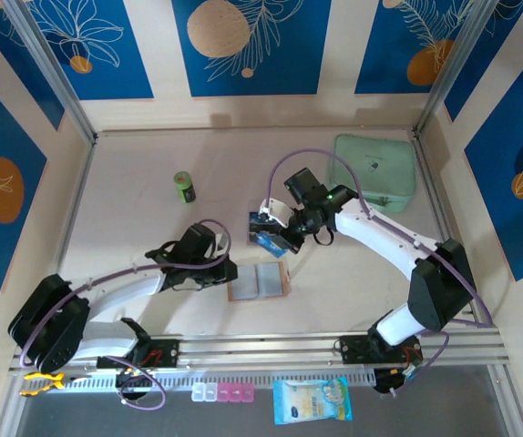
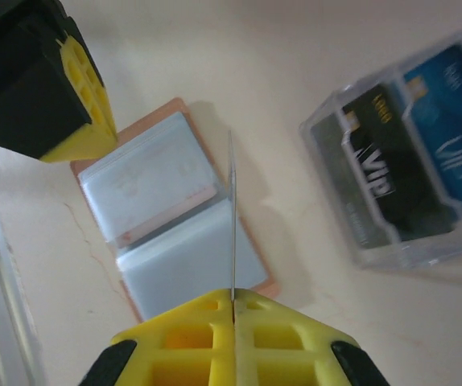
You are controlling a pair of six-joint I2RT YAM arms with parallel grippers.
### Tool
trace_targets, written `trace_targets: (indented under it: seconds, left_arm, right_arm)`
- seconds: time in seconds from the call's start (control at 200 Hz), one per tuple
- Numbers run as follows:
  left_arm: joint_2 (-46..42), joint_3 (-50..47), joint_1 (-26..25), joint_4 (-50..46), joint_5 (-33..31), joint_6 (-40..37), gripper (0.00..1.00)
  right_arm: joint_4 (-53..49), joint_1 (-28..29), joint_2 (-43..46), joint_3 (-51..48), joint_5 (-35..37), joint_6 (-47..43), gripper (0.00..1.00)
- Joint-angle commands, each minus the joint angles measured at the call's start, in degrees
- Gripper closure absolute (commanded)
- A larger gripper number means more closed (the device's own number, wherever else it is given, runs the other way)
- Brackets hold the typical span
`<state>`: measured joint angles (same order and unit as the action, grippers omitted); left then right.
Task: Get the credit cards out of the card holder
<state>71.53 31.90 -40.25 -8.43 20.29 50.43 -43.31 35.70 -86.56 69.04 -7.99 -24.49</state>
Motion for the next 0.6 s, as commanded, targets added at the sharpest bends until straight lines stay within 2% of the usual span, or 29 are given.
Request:
trace_targets:
  seconds: [0.0,0.225,0.445,0.595]
  left_arm:
    - [-2.4,-1.0,0.4,-3.1,-1.4,-1.4,0.91]
    - [-5.4,-2.6,0.5,-3.2,-1.9,0.1,0.9]
    - [-7.1,-3.4,0.5,-3.7,-2.5,0.6,0.9]
    - [-7.6,-4.0,0.6,-3.0,-2.5,1.0,0.89]
  right_arm:
    - [-3.2,-1.6,-2.4,4.0,-2.1,-13.2,1.0]
    - [-7.2,-4.6,-10.2,14.7,-2.7,-20.8,1.0]
    - [-10.0,-6.9,-18.5,23.9,-3.2,-23.0,1.0]
    - [-11.8,-7.5,-22.8,28.0,-1.0,-24.3,1.0]
